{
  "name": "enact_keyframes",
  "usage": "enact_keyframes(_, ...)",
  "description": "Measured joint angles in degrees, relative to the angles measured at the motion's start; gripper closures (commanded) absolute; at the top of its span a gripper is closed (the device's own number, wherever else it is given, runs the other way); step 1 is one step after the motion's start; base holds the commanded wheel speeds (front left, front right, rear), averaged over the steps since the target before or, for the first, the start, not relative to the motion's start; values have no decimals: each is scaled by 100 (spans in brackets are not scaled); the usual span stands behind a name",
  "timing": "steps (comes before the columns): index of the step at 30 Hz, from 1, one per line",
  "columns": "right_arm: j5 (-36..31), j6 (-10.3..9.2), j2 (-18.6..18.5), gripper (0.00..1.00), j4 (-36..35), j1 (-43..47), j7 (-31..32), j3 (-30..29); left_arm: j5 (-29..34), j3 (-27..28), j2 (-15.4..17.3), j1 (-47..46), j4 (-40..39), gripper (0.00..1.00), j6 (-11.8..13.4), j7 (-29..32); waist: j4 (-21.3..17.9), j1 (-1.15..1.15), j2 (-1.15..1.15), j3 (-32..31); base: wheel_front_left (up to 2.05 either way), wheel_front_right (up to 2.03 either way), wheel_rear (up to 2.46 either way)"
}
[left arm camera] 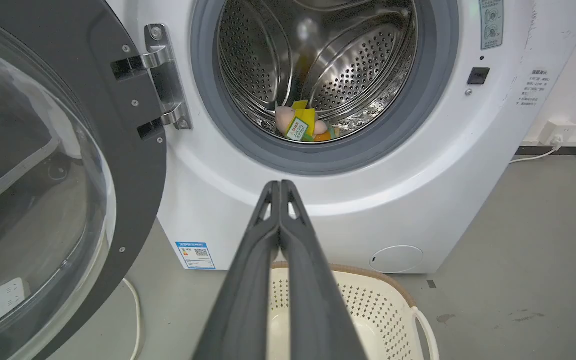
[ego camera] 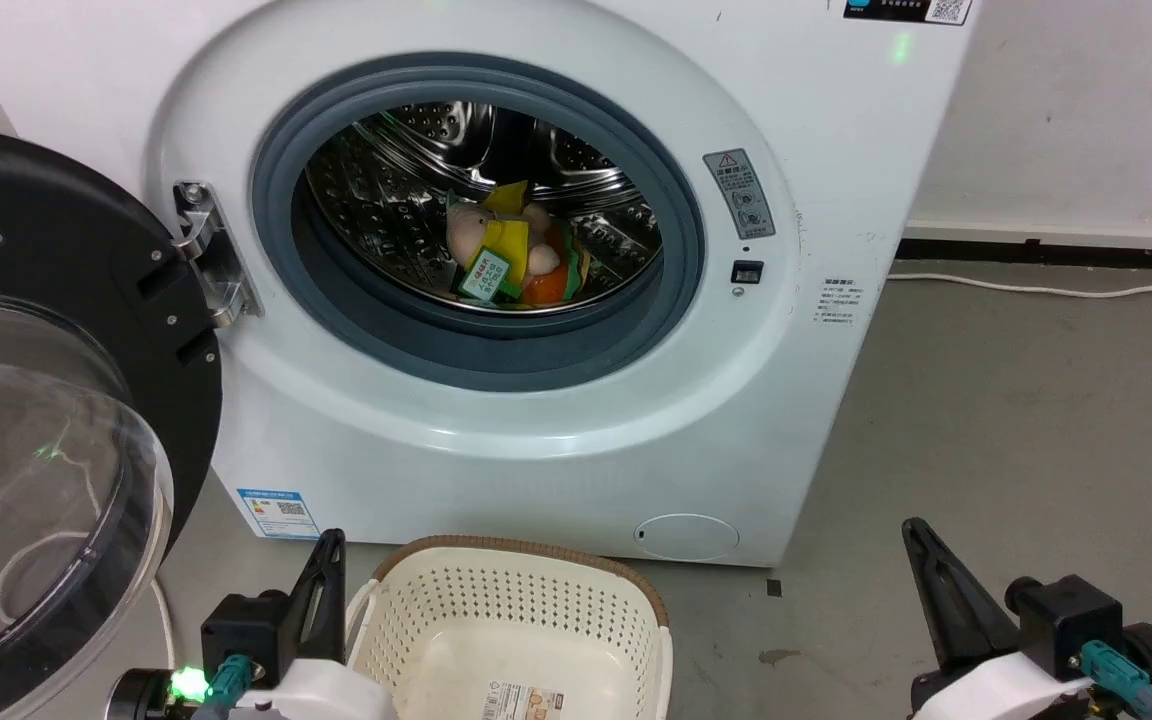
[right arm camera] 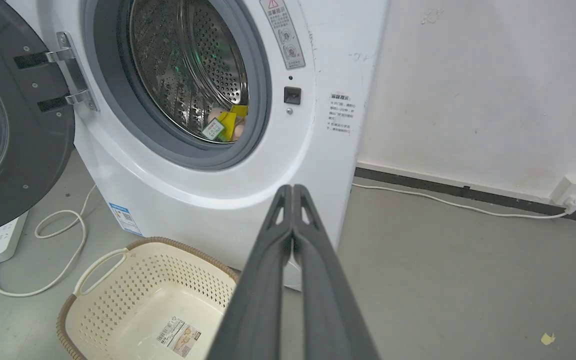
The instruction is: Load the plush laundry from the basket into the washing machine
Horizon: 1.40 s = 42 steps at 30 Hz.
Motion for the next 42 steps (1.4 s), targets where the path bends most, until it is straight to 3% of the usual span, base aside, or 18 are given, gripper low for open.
enact_keyframes(42, -144, 7, 0, 100, 16, -210, 283, -113, 296, 219, -129, -139, -160, 100, -60, 294, 97, 0, 0, 46, 0, 0, 0)
